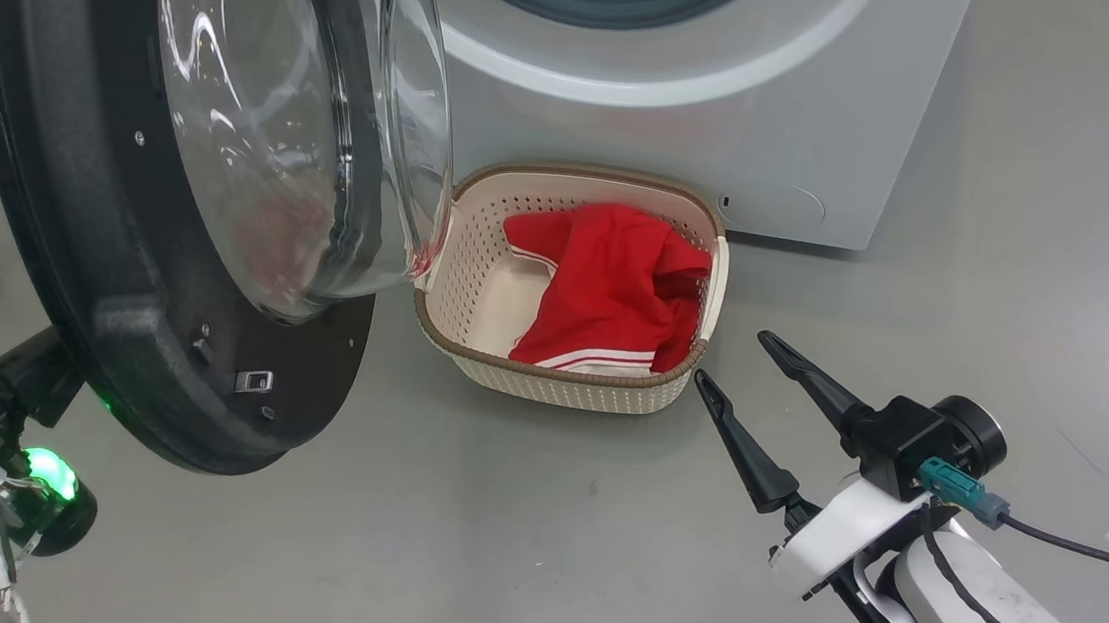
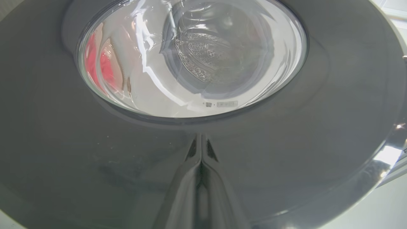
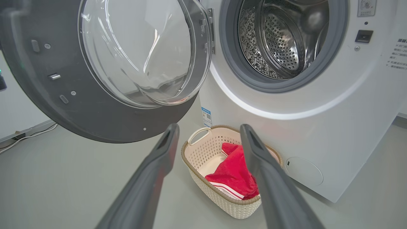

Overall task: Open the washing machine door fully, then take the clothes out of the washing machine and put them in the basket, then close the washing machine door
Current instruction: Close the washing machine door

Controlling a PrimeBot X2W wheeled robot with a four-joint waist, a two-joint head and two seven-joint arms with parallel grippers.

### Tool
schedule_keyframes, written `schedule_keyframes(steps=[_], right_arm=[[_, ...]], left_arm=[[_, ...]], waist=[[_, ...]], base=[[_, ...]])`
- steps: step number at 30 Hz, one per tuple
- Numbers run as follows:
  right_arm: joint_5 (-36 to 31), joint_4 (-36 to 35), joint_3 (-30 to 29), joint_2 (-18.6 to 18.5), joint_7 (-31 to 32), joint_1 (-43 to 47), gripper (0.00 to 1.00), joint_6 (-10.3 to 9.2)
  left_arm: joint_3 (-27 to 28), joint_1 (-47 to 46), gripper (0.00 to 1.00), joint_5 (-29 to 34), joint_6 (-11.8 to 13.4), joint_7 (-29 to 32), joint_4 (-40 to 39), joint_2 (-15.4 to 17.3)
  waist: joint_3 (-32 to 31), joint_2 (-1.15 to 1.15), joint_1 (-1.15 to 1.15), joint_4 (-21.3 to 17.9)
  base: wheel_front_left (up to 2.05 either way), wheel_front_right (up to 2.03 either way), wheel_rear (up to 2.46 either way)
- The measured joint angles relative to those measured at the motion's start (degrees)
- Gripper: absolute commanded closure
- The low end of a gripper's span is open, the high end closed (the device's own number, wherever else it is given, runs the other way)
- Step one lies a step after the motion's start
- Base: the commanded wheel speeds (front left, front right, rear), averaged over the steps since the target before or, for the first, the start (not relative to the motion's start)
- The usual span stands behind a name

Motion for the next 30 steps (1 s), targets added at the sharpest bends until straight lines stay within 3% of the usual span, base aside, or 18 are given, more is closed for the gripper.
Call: schedule_keyframes(steps=[13, 21, 26, 30], right_arm=[[0.00, -0.04, 0.47, 0.20, 0.00, 0.14, 0.00, 0.00], [0.37, -0.14, -0.09, 0.37, 0.00, 0.15, 0.00, -0.08], [0.49, -0.16, -0.70, 0.40, 0.00, 0.15, 0.00, -0.18], [0.52, -0.16, -0.65, 0.46, 0.00, 0.17, 0.00, -0.18]], left_arm=[[0.05, 3.36, 1.00, 0.24, -0.11, -1.63, -6.31, -0.59], [1.57, 6.75, 1.00, 5.50, -0.58, -12.71, -12.73, 1.36], [-3.09, 10.42, 1.00, 12.17, -0.58, -20.78, -23.21, 3.09], [-5.13, 15.15, 1.00, 19.70, -0.58, -30.78, -29.32, 5.92]], waist=[[-0.21, 0.00, 0.00, -0.04], [-0.08, 0.00, 0.00, -0.08], [-0.69, 0.00, 0.00, 0.09], [-1.07, 0.00, 0.00, -0.01]], base=[[0.00, 0.00, 0.00], [0.00, 0.00, 0.00], [0.00, 0.00, 0.00], [0.00, 0.00, 0.00]])
